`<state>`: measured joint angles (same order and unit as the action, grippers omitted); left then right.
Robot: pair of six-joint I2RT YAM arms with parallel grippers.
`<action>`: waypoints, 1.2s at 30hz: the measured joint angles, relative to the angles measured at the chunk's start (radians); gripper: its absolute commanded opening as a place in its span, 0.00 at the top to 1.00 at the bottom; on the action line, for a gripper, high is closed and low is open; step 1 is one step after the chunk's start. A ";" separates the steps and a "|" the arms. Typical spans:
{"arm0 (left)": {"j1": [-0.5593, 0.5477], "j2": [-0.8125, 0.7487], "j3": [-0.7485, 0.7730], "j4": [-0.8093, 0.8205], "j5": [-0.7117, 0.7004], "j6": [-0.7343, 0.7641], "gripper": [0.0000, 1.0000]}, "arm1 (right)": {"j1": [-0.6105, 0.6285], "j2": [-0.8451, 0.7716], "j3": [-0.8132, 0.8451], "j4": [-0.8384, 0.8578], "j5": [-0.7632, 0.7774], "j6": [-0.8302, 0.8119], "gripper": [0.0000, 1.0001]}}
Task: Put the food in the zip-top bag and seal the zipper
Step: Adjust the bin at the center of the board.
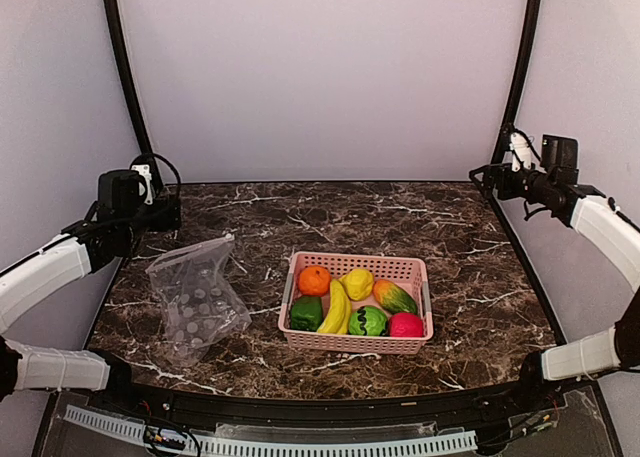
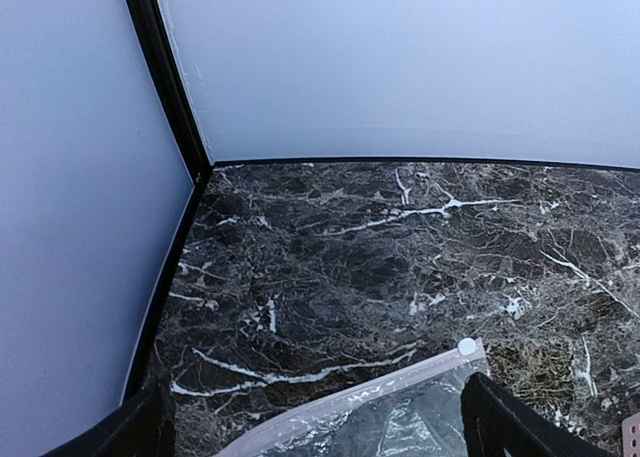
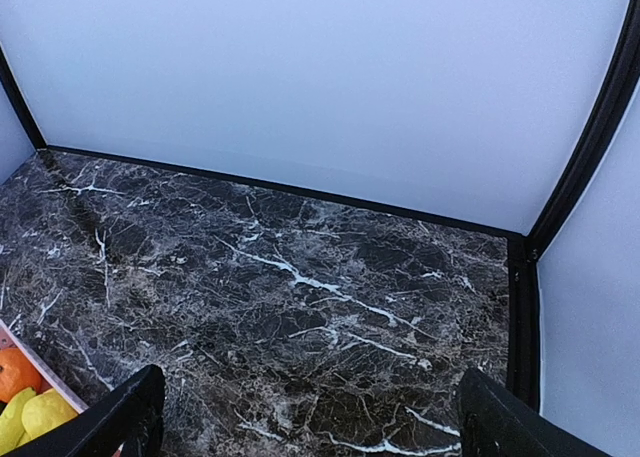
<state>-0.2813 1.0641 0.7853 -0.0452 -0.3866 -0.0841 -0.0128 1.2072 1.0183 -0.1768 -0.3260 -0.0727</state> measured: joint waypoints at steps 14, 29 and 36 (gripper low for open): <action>0.051 -0.026 -0.117 0.018 0.225 -0.103 0.01 | 0.127 0.148 0.037 -0.087 -0.160 -0.200 0.17; 0.056 0.023 -0.034 -0.137 0.100 -0.092 0.03 | 0.442 0.527 0.324 -0.405 -0.235 -0.523 0.56; 0.056 -0.008 -0.035 -0.127 0.327 0.002 0.18 | 0.557 0.671 0.444 -0.522 -0.218 -0.586 0.59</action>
<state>-0.2253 1.0561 0.7502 -0.1722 -0.0601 -0.0818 0.5438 1.8782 1.4624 -0.6987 -0.5442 -0.6586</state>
